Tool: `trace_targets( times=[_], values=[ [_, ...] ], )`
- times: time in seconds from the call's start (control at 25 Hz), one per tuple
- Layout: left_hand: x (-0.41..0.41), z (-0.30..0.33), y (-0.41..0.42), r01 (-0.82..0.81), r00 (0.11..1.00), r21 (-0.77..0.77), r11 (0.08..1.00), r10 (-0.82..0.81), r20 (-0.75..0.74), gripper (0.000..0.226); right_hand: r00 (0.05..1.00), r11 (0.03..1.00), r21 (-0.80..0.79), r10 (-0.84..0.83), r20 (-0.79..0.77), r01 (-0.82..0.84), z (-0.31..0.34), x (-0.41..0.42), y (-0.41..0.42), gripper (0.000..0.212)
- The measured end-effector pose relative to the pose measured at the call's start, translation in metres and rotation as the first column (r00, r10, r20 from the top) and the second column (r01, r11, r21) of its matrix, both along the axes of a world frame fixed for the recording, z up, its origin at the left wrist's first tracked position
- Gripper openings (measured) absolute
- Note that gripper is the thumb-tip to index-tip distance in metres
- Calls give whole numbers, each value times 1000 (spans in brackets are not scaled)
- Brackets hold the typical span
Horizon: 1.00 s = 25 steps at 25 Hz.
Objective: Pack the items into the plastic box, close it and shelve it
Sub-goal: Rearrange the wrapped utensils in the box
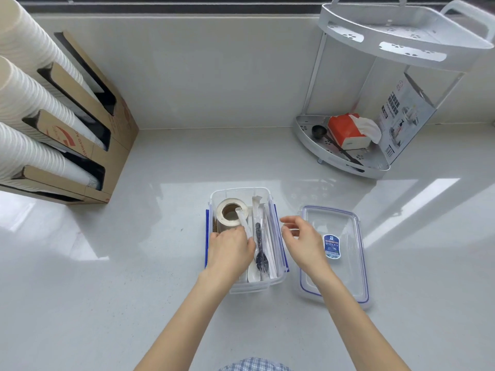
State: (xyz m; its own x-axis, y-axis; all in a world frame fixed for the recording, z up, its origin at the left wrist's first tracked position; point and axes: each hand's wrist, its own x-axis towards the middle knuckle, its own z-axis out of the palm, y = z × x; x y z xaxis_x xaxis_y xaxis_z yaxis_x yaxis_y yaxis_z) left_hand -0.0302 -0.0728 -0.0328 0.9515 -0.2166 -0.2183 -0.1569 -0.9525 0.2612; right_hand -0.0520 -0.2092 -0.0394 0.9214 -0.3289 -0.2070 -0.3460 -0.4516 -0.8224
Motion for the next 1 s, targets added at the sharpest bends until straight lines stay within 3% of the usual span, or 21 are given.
trace_targets(
  times=[0.16, 0.32, 0.44, 0.6, 0.72, 0.88, 1.0],
  values=[
    [8, -4, -17, 77, 990, 137, 988, -59, -130, 37, 993, 997, 76, 38, -109, -29, -6, -1, -1, 32],
    [19, -8, -28, 95, 967, 130, 987, -60, -247, 44, 991, 990, 140, 22, -130, -3, -7, 2, -3, 29],
    [33, -10, -39, 21, 921, -11, 1000, -24, -390, 43, 991, 987, 159, 27, -132, -5, -7, 2, -5, 30],
    [48, -8, -47, -149, 790, -168, 974, 16, -613, 18, 992, 990, 141, 29, -127, -11, -6, 1, -5, 29],
    [52, -8, -46, -204, 751, -233, 951, 0, -660, 28, 992, 989, 146, 34, -117, -17, -6, 0, -5, 28],
    [50, -1, -44, -369, 709, -363, 855, 7, -705, 7, 993, 986, 168, 23, -114, -3, -7, -1, -5, 27],
    [50, -3, -42, -402, 727, -434, 806, -8, -687, 21, 993, 987, 163, 31, -111, -13, -7, -2, -5, 26]
  ],
)
